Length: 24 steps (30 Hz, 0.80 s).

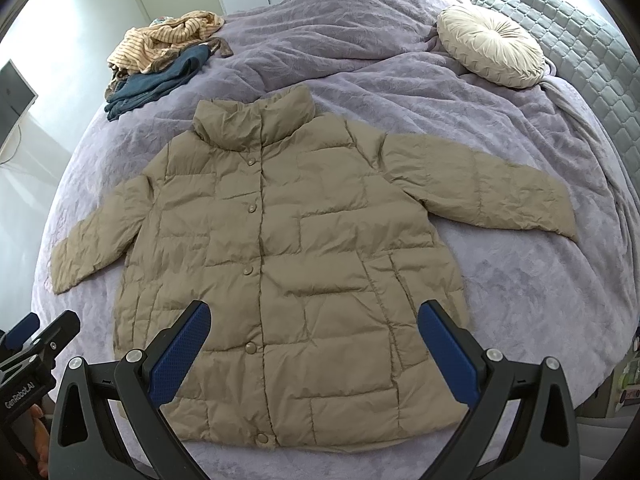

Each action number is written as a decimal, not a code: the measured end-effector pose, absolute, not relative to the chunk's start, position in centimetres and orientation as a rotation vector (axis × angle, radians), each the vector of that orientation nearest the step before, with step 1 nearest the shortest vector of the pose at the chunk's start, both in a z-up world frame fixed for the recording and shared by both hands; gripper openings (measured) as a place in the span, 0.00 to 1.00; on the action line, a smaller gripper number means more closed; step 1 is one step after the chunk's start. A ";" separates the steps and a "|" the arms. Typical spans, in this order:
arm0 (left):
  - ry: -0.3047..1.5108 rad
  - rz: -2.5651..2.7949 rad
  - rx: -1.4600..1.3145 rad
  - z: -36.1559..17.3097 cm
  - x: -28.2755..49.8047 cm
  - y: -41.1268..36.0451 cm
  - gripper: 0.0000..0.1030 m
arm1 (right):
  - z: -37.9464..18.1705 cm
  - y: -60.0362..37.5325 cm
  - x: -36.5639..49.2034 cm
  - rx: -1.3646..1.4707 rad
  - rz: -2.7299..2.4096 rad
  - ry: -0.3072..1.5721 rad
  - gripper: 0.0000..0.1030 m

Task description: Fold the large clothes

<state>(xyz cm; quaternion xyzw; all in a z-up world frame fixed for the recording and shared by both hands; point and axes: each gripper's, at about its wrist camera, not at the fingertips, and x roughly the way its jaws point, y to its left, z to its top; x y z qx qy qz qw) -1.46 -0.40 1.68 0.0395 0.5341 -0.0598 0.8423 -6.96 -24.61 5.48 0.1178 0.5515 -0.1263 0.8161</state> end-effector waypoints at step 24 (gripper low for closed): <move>1.175 -0.025 -0.569 -12.5 8.4 24.3 1.00 | -7.0 -8.6 -1.3 0.262 0.030 1.420 1.00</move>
